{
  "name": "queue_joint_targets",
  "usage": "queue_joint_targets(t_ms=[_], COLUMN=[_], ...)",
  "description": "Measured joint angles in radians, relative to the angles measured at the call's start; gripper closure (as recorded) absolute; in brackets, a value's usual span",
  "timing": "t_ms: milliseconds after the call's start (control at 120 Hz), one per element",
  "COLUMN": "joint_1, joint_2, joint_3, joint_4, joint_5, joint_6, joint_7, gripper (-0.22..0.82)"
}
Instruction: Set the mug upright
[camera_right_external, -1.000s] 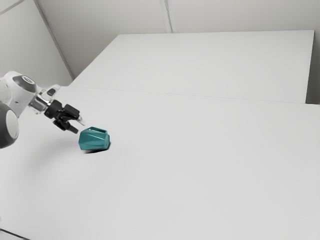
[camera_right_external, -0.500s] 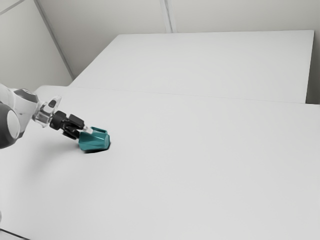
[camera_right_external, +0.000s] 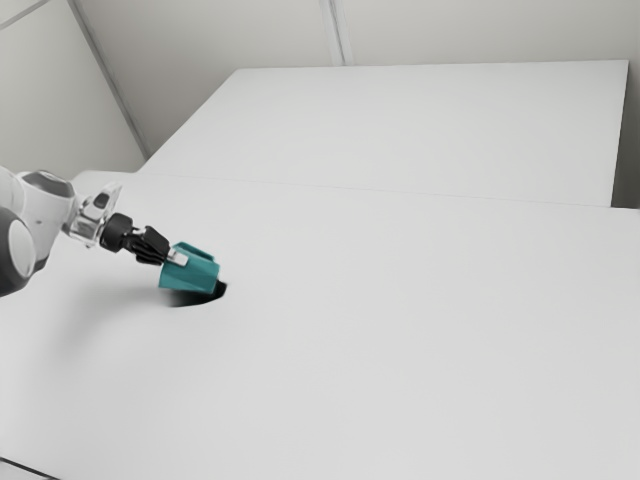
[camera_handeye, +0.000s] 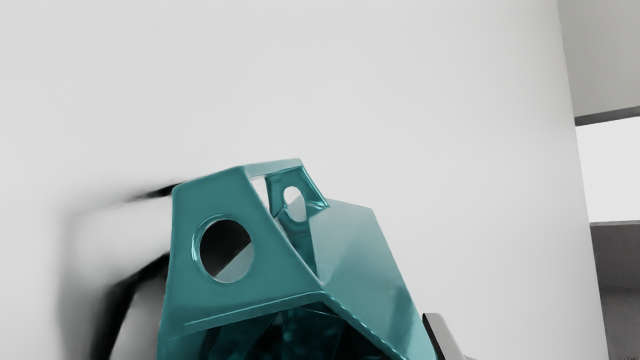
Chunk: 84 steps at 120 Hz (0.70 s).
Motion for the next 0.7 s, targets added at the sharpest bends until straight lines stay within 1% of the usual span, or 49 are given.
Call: queue_joint_targets(t_ms=[167, 250, 333, 458, 608, 700], joint_1=[-0.023, -0.059, -0.112, -0.166, -0.198, -0.212], joint_2=[-0.052, -0.092, -0.151, -0.227, -0.267, -0.281], joint_3=[0.001, 0.001, -0.006, -0.06, -0.156, -0.202], joint_4=[-0.003, -0.004, -0.004, -0.003, -0.002, -0.012], joint_5=[0.0, 0.024, 0.11, 0.311, 0.61, 0.738], joint_6=[-0.009, -0.004, 0.028, 0.111, 0.233, 0.293], joint_7=[0.012, 0.01, -0.01, -0.07, -0.195, -0.279], gripper=[0.77, 0.77, 0.78, 0.78, 0.79, 0.79])
